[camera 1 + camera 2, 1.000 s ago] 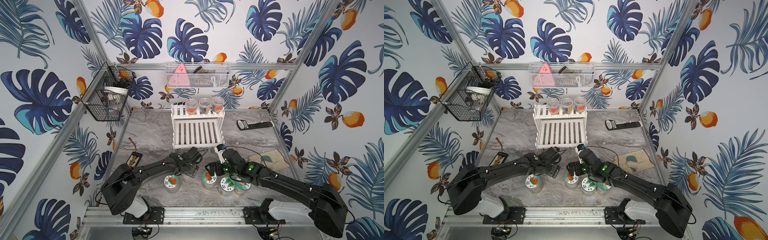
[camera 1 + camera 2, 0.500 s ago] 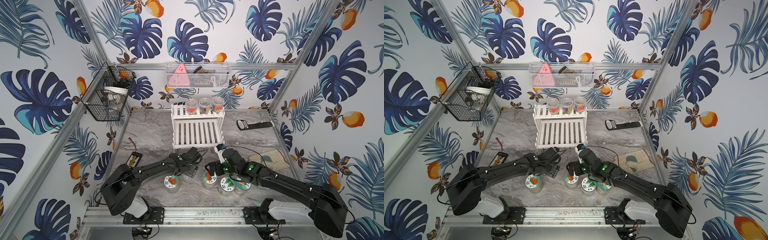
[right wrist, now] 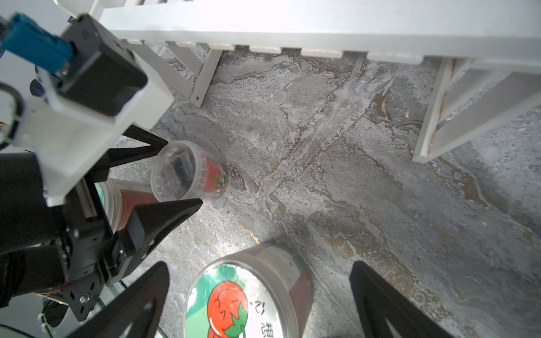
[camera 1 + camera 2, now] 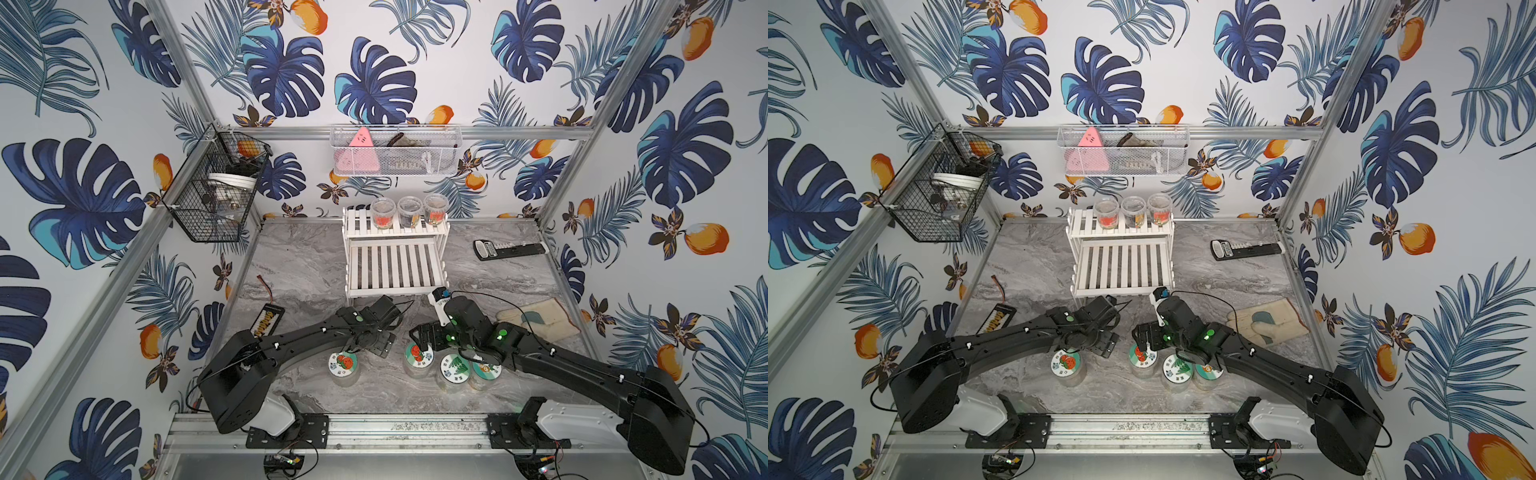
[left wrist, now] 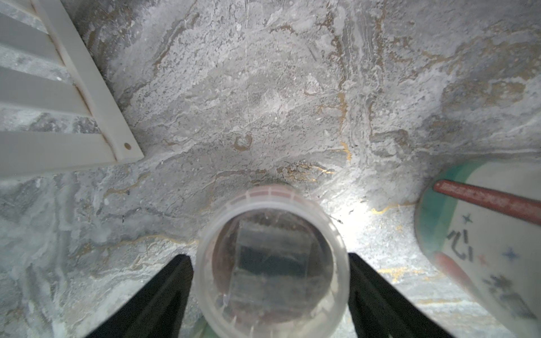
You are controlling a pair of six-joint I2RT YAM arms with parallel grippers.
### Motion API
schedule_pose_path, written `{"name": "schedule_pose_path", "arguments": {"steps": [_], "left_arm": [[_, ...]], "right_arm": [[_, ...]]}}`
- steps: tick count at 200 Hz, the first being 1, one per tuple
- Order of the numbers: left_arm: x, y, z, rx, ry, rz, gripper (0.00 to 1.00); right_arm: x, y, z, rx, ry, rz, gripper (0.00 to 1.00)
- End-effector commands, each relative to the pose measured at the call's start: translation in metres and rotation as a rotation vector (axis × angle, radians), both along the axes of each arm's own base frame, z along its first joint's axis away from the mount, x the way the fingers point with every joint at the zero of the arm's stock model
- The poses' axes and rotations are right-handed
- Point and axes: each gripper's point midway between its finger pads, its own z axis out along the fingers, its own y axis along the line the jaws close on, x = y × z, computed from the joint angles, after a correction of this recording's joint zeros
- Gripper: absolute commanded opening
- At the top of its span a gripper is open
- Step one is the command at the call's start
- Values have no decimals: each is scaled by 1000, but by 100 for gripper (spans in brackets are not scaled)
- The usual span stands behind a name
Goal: Place the seed container on the shelf
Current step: Pick up the seed jar at the center of the board.
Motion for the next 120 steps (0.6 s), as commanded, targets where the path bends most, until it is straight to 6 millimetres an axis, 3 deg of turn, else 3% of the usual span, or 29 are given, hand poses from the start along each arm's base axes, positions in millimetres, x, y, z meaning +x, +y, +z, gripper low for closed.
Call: {"name": "schedule_pose_path", "arguments": {"steps": [1, 54, 120], "left_arm": [[0, 3, -1, 20, 0, -14, 86], [1, 0, 9, 3, -4, -19, 80], [-8, 3, 53, -44, -10, -12, 79]], "right_arm": [[0, 1, 2, -2, -3, 5, 100], [0, 1, 3, 1, -6, 5, 100], [-1, -2, 11, 13, -14, -4, 100]]}}
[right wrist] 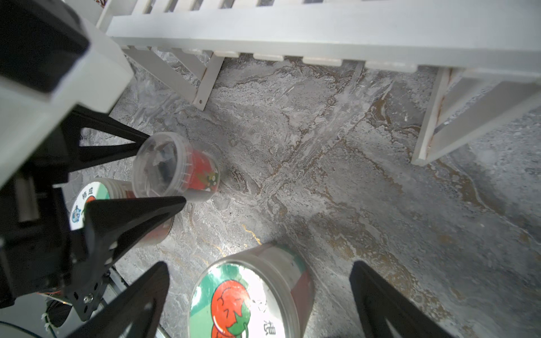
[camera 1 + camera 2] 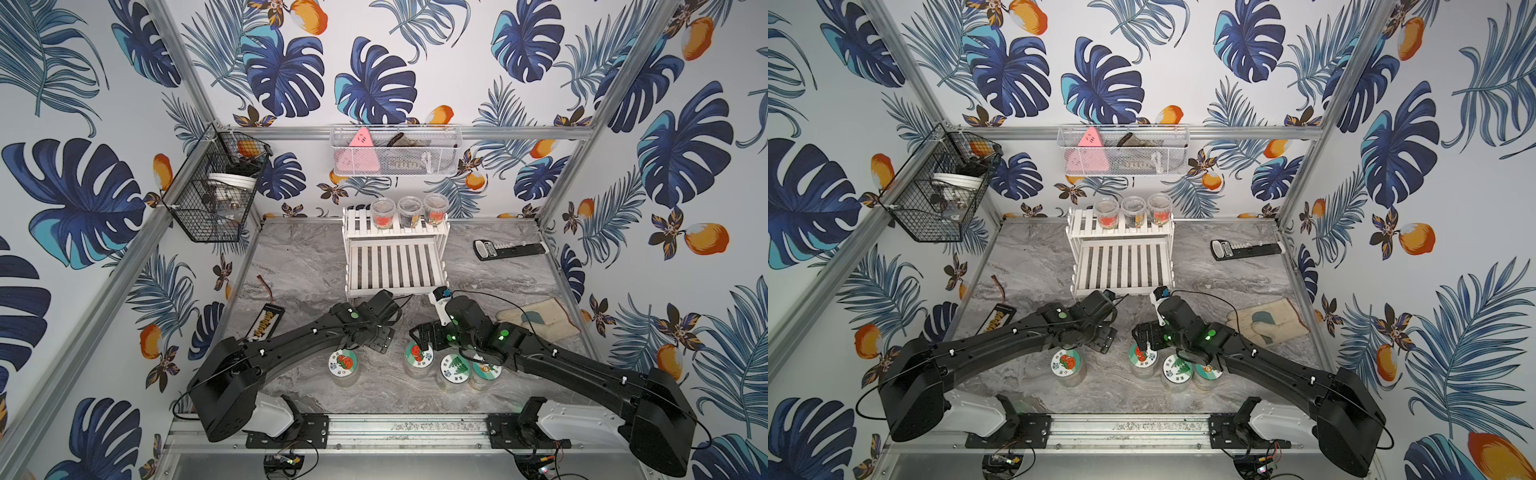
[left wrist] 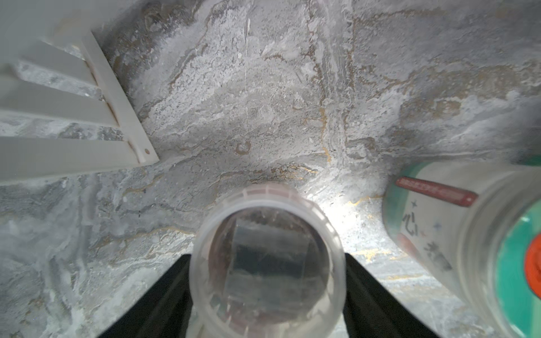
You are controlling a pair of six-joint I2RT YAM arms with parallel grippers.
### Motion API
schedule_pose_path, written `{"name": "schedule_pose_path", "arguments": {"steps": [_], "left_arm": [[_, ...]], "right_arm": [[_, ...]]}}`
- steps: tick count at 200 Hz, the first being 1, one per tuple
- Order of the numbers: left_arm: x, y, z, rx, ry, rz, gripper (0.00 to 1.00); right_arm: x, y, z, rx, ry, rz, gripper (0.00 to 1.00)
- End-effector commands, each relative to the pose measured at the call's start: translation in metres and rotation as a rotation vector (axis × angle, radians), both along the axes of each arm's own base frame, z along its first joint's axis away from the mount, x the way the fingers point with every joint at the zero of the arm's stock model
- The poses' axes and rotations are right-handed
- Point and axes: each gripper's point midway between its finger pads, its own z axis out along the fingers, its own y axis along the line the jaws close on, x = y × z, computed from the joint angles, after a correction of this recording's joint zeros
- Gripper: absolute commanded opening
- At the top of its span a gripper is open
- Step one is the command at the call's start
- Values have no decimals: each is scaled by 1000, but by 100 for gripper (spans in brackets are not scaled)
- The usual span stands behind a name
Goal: Place the seed container on the shelf
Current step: Pick up the seed jar at the center of the board.
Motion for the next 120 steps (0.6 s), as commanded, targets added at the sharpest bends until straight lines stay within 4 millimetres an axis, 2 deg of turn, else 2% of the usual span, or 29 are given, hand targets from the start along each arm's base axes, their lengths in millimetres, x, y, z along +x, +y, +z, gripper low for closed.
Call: {"name": "schedule_pose_path", "arguments": {"steps": [1, 28, 80, 120], "left_arm": [[-8, 6, 15, 5, 19, -4, 79], [-10, 10, 44, -7, -1, 7, 79], [-6, 16, 110, -34, -89, 2, 79], [2, 17, 143, -46, -146, -13, 79]], "right_arm": [[-1, -1, 5, 2, -3, -3, 100], [0, 0, 18, 16, -21, 5, 100], [2, 7, 53, 59, -82, 39, 100], [11, 21, 81, 115, -142, 61, 100]]}}
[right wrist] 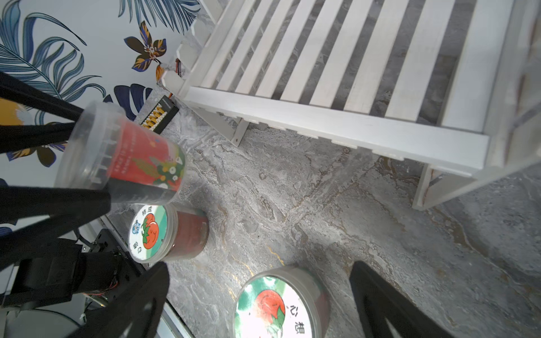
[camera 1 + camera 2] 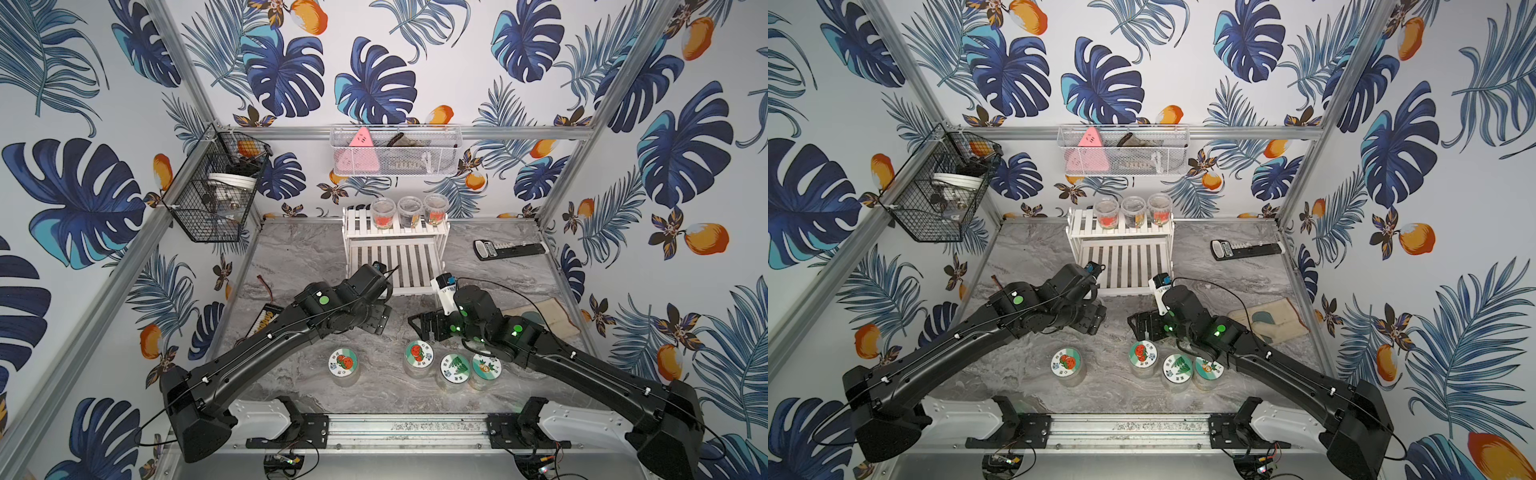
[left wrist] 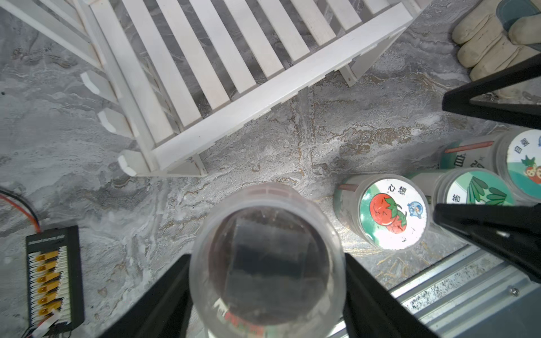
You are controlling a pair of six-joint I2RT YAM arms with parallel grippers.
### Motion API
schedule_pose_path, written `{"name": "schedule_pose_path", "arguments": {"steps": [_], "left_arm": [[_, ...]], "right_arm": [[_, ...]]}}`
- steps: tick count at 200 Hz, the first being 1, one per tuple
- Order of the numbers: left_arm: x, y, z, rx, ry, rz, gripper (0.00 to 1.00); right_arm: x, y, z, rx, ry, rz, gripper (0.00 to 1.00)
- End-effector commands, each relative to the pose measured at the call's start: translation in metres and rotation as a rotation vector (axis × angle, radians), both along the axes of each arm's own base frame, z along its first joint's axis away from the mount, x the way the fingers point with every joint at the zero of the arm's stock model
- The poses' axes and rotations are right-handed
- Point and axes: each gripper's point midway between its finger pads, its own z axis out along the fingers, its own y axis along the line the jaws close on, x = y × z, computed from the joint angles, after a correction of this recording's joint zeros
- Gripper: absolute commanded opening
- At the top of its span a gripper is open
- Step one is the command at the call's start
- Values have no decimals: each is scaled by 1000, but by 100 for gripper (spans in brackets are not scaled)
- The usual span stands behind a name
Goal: Place the seed container on the shelf
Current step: Pick up the seed jar at the center of the board, then place the seed jar on the shelf.
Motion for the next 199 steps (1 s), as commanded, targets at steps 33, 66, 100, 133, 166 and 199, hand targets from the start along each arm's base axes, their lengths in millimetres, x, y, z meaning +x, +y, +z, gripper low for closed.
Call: {"name": "schedule_pose_path", "arguments": {"steps": [33, 66, 100, 133, 166, 199], "left_arm": [[9, 7, 32, 15, -41, -26, 78], [15, 10, 48, 26, -55, -33, 78], [22, 19, 68, 40, -81, -31, 78], [35, 32, 90, 54, -114, -8, 79], [49, 38, 117, 38, -149, 8, 79], [67, 40, 134, 36, -184, 21, 79]], "right_arm": [[12, 19, 25, 28, -58, 39, 100], [20, 26, 35, 44, -105, 47, 100], [26, 32, 47, 38, -139, 57, 100], [31, 38, 60, 60, -166, 62, 100], [39, 49, 87, 79, -225, 83, 100], [53, 57, 109, 76, -278, 68, 100]]}}
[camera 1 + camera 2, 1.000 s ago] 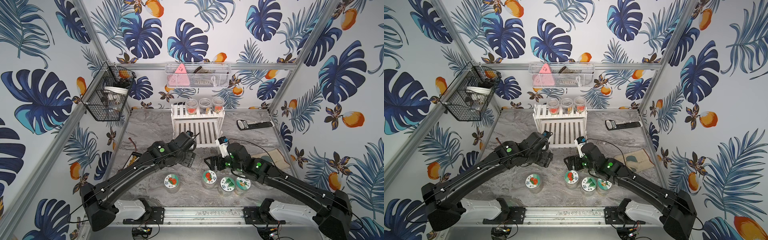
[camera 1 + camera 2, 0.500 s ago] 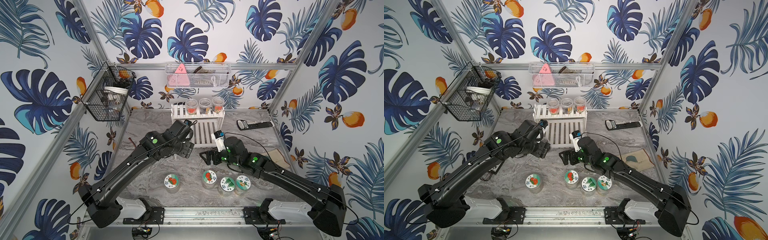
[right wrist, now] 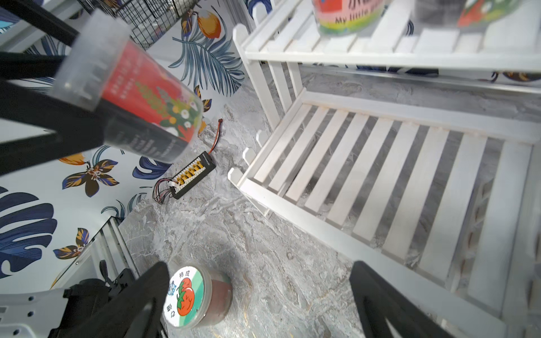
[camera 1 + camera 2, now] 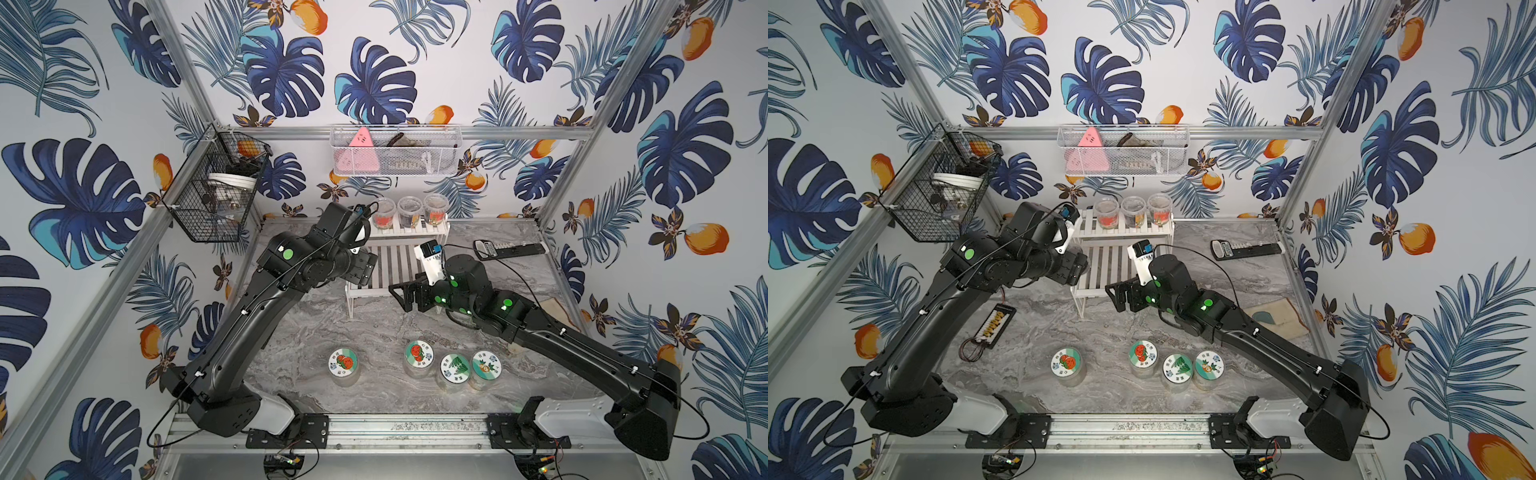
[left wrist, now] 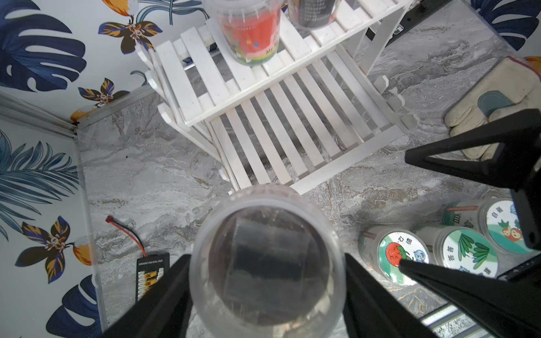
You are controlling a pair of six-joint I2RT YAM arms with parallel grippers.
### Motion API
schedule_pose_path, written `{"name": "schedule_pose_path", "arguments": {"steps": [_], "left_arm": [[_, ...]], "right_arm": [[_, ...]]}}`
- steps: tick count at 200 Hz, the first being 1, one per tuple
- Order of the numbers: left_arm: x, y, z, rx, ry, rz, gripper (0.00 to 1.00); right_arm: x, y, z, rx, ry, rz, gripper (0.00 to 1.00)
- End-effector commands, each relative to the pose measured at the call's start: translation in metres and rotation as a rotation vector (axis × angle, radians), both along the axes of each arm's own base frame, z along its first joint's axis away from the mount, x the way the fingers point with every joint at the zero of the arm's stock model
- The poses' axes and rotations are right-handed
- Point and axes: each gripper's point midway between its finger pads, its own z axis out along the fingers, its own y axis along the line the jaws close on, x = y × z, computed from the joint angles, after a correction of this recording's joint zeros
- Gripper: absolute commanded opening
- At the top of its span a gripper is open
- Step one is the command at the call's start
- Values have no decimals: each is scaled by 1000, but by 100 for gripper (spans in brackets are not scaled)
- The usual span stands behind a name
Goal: Place the seed container on the shelf
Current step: Place the seed jar on the shelf.
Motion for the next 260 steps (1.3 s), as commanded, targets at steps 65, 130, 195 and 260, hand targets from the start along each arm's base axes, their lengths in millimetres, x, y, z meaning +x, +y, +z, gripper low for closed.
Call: {"name": "schedule_pose_path", "arguments": {"steps": [65, 130, 195, 260], "left_arm": [[43, 23, 26, 2, -50, 45, 79], [53, 25, 22, -27, -48, 40, 78], [71, 30, 21, -54, -46, 44, 77], [86, 38, 22, -57, -51, 52, 77]], "right_arm": [[22, 14, 22, 16, -81, -41, 100], [26, 28, 14, 17, -64, -10, 100], [27, 28, 13, 5, -54, -20, 100], [31, 36, 17, 44, -43, -19, 100]]}}
